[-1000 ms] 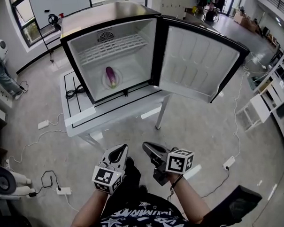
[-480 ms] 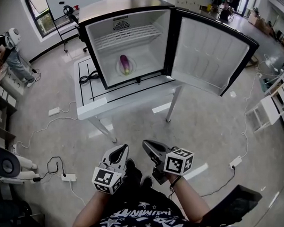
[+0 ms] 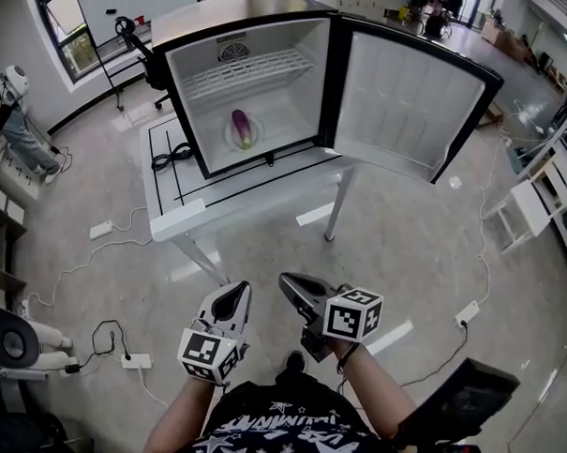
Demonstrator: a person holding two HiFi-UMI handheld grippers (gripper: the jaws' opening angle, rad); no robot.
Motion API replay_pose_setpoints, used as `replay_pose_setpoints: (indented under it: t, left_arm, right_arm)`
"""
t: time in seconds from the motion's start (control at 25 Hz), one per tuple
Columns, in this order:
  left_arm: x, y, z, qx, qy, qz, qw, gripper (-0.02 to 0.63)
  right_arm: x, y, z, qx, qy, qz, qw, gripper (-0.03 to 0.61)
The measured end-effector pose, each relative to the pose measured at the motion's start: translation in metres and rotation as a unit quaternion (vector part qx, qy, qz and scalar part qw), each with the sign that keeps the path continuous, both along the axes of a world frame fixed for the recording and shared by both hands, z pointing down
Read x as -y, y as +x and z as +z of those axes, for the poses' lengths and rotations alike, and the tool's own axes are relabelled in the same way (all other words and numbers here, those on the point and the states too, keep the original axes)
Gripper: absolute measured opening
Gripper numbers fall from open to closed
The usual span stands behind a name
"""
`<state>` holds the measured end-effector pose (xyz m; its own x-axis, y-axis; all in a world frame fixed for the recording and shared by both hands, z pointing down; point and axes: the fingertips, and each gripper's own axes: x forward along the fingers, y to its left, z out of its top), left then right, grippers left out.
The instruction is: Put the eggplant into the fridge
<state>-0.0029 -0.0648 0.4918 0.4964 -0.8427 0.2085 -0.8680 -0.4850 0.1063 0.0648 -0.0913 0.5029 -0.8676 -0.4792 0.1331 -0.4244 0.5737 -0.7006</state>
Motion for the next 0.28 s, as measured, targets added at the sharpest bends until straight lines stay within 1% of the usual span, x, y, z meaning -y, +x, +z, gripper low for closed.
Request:
replay_pose_setpoints:
  t: [0.12, 0.28]
  left_arm:
    - [-0.011, -0.017, -0.004, 0.002, 0.004, 0.0, 1.0, 0.009]
    - [-0.03, -0.051, -0.011, 0.003, 0.008, -0.017, 0.9998, 0.009]
  right_arm:
    - [-0.01, -0.016, 0.001, -0.001, -0.005, 0.0, 1.0, 0.006]
    - [-0.029, -0.051, 0.001, 0.004, -0.016, -0.011, 1.0, 0.006]
